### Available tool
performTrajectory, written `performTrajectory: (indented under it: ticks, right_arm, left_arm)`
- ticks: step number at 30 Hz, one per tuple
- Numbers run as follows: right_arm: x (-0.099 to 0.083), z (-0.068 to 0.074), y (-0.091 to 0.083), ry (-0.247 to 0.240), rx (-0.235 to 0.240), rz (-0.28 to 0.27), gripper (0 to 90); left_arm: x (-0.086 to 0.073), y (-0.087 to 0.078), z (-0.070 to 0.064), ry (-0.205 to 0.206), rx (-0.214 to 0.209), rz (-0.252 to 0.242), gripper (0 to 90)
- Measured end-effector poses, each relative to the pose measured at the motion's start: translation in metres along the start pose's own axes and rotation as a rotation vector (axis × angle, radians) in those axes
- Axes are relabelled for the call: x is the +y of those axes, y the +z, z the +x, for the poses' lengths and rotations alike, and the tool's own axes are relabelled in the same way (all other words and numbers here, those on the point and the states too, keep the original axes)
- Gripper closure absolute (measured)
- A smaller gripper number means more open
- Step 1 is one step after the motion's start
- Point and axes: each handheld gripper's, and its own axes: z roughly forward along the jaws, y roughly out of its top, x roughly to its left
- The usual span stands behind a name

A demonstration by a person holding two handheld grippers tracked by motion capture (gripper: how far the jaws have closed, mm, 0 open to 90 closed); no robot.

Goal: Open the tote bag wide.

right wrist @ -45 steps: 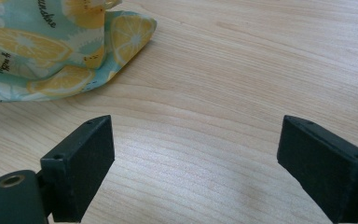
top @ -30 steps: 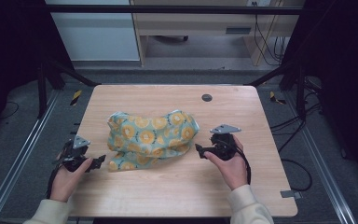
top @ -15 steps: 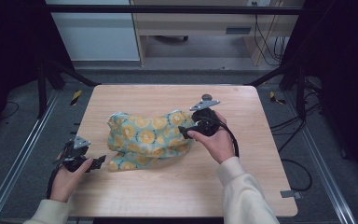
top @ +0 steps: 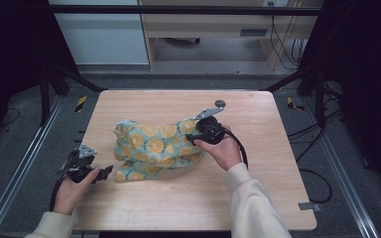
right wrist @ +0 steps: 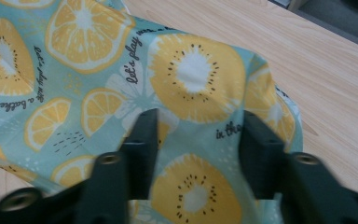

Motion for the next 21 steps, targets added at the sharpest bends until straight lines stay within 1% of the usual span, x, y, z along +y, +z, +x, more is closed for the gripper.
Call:
performTrajectory:
  ticks: [1,2,4,5,7,8,9,10,11,12,13,16,17,18,19,20,21]
  right_arm:
    - [-0.001,0.003,-0.002,-0.014,0.006,-0.002,73.6]
    - [-0.001,0.003,-0.002,-0.014,0.006,-0.002,73.6]
    - [-0.002,0.006,-0.005,-0.031,0.020,-0.014,83.5]
    - [-0.003,0.012,-0.011,-0.044,0.028,-0.027,89.5]
    - [-0.003,0.014,-0.014,-0.049,0.036,-0.035,89.9]
    - [-0.006,0.023,-0.025,-0.065,0.051,-0.072,90.0]
    - [-0.006,0.023,-0.025,-0.065,0.051,-0.072,90.0]
    - [-0.007,0.027,-0.030,-0.069,0.061,-0.088,90.0]
    - [-0.010,0.038,-0.044,-0.083,0.083,-0.128,90.0]
    - [-0.012,0.043,-0.049,-0.088,0.091,-0.140,90.0]
    - [-0.012,0.043,-0.049,-0.088,0.091,-0.140,90.0]
    - [-0.020,0.061,-0.069,-0.121,0.122,-0.177,90.0]
    - [-0.029,0.070,-0.080,-0.130,0.136,-0.192,90.0]
    - [-0.035,0.074,-0.085,-0.136,0.139,-0.190,90.0]
    - [-0.035,0.074,-0.085,-0.136,0.139,-0.190,90.0]
    - [-0.050,0.081,-0.091,-0.132,0.147,-0.183,90.0]
    - [-0.057,0.083,-0.091,-0.127,0.152,-0.177,90.0]
  left_arm:
    - [0.000,0.000,0.000,0.000,0.000,-0.002,9.9]
    - [0.000,0.000,0.000,0.000,0.000,-0.002,9.9]
    - [0.000,0.000,0.000,0.001,0.000,-0.002,9.9]
    - [0.000,0.000,0.000,0.001,0.000,-0.002,9.9]
    - [0.000,-0.001,0.001,-0.001,0.002,-0.002,10.0]
    - [0.000,-0.001,0.001,-0.004,0.002,-0.003,10.0]
    - [0.000,-0.001,0.001,-0.004,0.002,-0.001,10.0]
    - [0.000,-0.001,0.001,-0.004,0.003,0.001,10.0]
    - [0.000,0.000,0.001,-0.002,0.004,0.004,10.1]
    - [0.000,0.000,0.001,-0.001,0.004,0.005,10.1]
    - [0.000,0.000,0.001,-0.001,0.004,0.005,10.1]
    - [0.000,-0.001,0.000,-0.002,0.006,0.005,10.1]
    - [-0.001,-0.001,0.000,-0.002,0.006,0.006,10.2]
    - [-0.001,-0.001,0.000,-0.002,0.007,0.007,10.2]
    - [-0.001,-0.001,0.000,-0.002,0.007,0.008,10.2]
    - [-0.001,-0.001,0.001,-0.002,0.008,0.010,10.4]
    - [-0.001,-0.001,0.001,-0.003,0.007,0.010,10.4]
